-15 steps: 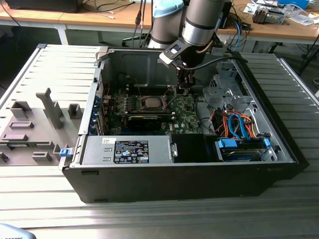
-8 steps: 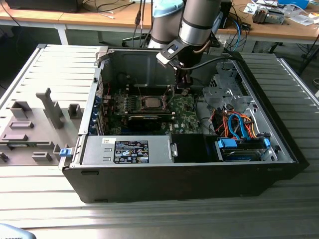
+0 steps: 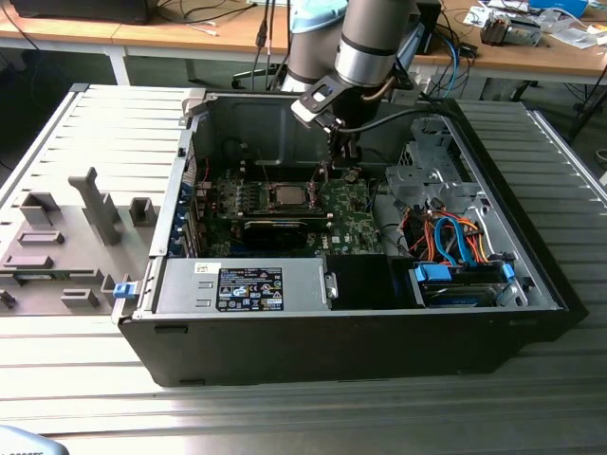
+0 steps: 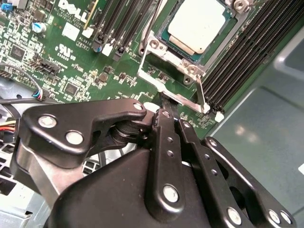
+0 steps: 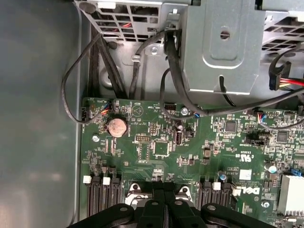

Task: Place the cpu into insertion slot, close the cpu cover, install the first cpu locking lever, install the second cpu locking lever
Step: 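Close the cpu cover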

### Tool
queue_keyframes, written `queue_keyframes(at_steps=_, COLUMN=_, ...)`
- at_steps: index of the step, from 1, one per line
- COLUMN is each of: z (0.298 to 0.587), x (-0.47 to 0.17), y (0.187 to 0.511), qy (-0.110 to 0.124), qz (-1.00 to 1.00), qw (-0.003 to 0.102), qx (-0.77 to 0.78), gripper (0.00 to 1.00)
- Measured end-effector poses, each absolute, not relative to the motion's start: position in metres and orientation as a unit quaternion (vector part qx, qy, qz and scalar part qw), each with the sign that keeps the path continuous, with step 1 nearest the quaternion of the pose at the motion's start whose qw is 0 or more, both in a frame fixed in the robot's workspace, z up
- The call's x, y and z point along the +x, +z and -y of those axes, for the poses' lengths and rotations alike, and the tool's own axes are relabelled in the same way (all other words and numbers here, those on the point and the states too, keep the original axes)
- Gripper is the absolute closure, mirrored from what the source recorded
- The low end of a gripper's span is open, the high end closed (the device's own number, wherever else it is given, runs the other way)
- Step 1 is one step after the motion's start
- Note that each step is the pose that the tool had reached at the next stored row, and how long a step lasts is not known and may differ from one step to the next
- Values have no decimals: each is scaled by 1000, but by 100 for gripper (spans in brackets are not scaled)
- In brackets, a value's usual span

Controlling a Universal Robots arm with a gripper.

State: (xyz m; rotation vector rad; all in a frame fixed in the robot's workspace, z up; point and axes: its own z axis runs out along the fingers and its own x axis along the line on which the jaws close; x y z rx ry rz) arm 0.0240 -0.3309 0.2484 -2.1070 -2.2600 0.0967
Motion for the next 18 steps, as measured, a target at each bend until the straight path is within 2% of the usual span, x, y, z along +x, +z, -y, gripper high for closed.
queue_keyframes(at_steps=18, z=331, x=7, y=248, qy=31, qz=731, qw=25, qx=-681, gripper=89)
